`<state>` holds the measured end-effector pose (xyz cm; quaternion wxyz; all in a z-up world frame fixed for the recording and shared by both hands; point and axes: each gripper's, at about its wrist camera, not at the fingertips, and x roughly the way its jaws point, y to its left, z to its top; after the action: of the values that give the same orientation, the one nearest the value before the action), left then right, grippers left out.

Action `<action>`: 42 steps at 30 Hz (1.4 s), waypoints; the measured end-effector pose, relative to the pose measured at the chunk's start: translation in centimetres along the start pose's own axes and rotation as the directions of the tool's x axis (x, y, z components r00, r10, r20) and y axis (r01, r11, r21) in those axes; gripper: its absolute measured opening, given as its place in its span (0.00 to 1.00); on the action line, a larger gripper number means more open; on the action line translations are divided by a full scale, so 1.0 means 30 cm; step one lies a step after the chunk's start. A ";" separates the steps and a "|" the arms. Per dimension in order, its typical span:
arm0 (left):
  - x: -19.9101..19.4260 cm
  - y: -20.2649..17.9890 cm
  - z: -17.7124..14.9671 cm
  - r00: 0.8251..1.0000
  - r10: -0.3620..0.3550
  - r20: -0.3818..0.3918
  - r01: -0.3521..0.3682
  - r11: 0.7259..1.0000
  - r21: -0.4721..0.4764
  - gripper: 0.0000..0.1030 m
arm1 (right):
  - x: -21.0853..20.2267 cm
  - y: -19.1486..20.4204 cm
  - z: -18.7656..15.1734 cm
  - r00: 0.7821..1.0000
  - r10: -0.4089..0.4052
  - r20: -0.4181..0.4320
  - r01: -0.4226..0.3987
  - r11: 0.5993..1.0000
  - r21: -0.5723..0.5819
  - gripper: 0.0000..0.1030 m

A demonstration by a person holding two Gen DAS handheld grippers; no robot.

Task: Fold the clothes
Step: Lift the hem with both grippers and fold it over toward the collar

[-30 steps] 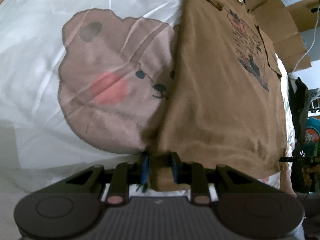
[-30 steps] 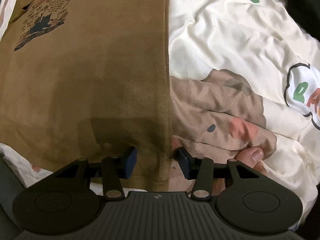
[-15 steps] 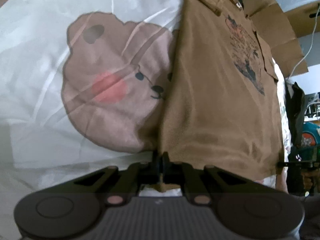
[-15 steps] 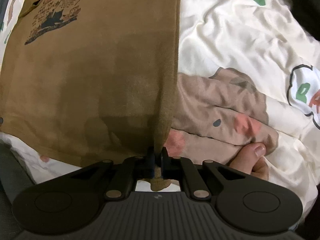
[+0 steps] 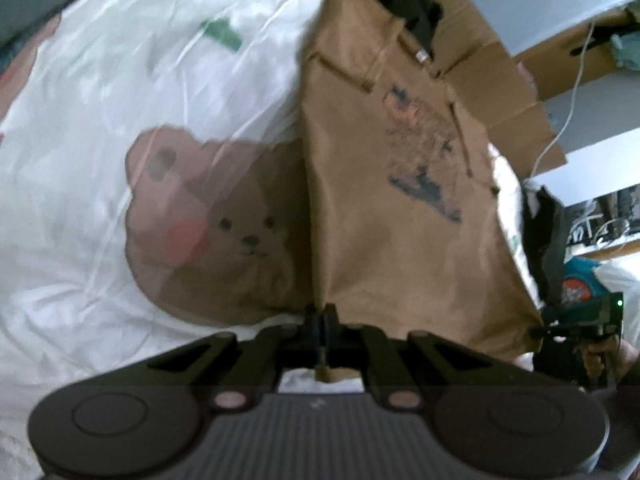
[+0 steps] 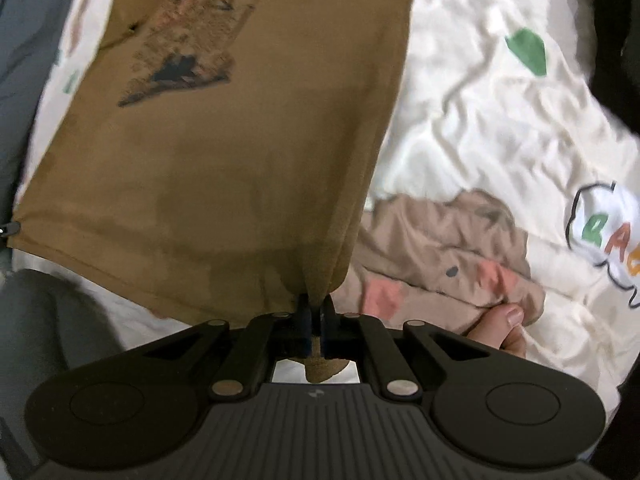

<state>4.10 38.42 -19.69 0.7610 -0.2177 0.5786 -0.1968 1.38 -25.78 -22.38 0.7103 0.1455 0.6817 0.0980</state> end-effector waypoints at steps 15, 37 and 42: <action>-0.102 -0.198 -0.041 0.996 -0.045 0.073 0.042 0.998 0.042 0.01 | -0.214 -0.001 -0.016 0.990 0.075 0.115 -0.073 0.997 -0.028 0.03; -0.234 -0.169 -0.142 0.963 -0.157 0.221 0.164 0.986 -0.012 0.01 | -0.420 0.023 -0.048 0.975 0.177 0.134 -0.162 0.979 -0.121 0.03; -0.254 -0.189 -0.071 0.953 -0.169 0.252 0.175 0.985 0.001 0.01 | -0.469 0.019 0.024 0.973 0.168 0.158 -0.148 0.980 -0.132 0.03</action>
<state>-0.16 37.70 -10.96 0.8058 -0.2985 0.4583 -0.2269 1.39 -30.05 -8.95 0.7627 0.1643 0.5985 0.1820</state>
